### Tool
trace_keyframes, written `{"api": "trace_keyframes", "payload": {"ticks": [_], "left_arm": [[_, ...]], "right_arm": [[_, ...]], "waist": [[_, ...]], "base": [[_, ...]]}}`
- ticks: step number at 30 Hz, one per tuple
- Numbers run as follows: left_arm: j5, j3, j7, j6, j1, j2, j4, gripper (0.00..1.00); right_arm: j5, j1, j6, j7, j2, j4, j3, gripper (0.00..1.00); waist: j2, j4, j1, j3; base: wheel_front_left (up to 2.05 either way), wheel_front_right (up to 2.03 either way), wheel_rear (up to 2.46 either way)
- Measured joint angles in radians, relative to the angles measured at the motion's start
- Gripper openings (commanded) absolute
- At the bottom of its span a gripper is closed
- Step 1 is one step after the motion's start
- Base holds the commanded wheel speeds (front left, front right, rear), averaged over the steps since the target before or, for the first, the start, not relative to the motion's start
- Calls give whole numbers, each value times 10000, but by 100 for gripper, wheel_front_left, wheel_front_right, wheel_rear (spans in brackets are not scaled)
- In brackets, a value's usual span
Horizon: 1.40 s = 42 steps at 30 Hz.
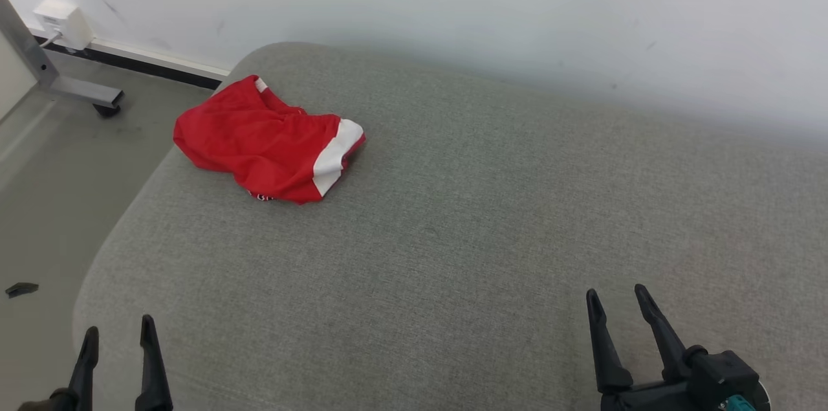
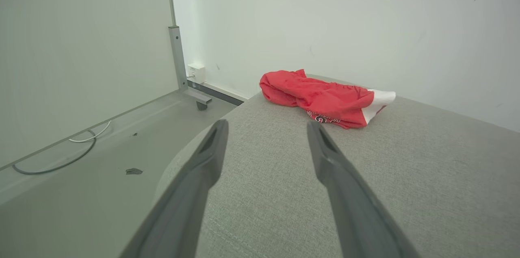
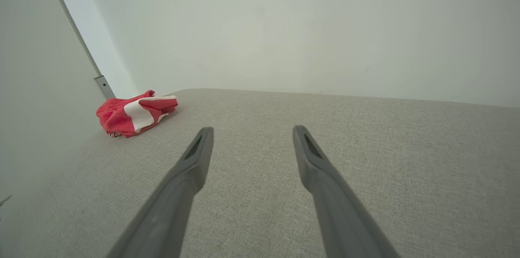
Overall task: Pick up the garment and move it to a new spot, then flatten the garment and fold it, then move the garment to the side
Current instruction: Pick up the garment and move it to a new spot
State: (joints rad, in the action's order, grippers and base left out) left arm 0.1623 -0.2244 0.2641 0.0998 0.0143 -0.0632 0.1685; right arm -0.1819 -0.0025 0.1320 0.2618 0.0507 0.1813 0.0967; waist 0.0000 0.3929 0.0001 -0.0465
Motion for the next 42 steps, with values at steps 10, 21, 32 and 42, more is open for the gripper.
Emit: {"api": "trace_keyframes", "payload": {"ticks": [10,21,32,42], "left_arm": [[288,-12,0,151,-2078,-669,416,100],[972,-251,-278,234,-6239,-2351,1540,100],[1511,-136,-1116,261,-8663,-3614,4278,100],[2063,617,-2376,311,-9371,-4065,7413,100]], "right_arm": [[458,-560,0,8,2,-155,-362,100],[888,-1271,0,-153,203,-1049,-1486,100],[1049,-1416,0,-157,226,-1912,-2176,100],[1147,-1576,0,-282,222,-2299,-2360,100]], "waist": [[0,-511,-1,-606],[1,-1575,1,-2117],[1,-2661,1,-3668],[2,-3441,1,-4614]], "base": [[0,0,0],[0,0,0],[0,0,0],[0,0,0]]}}
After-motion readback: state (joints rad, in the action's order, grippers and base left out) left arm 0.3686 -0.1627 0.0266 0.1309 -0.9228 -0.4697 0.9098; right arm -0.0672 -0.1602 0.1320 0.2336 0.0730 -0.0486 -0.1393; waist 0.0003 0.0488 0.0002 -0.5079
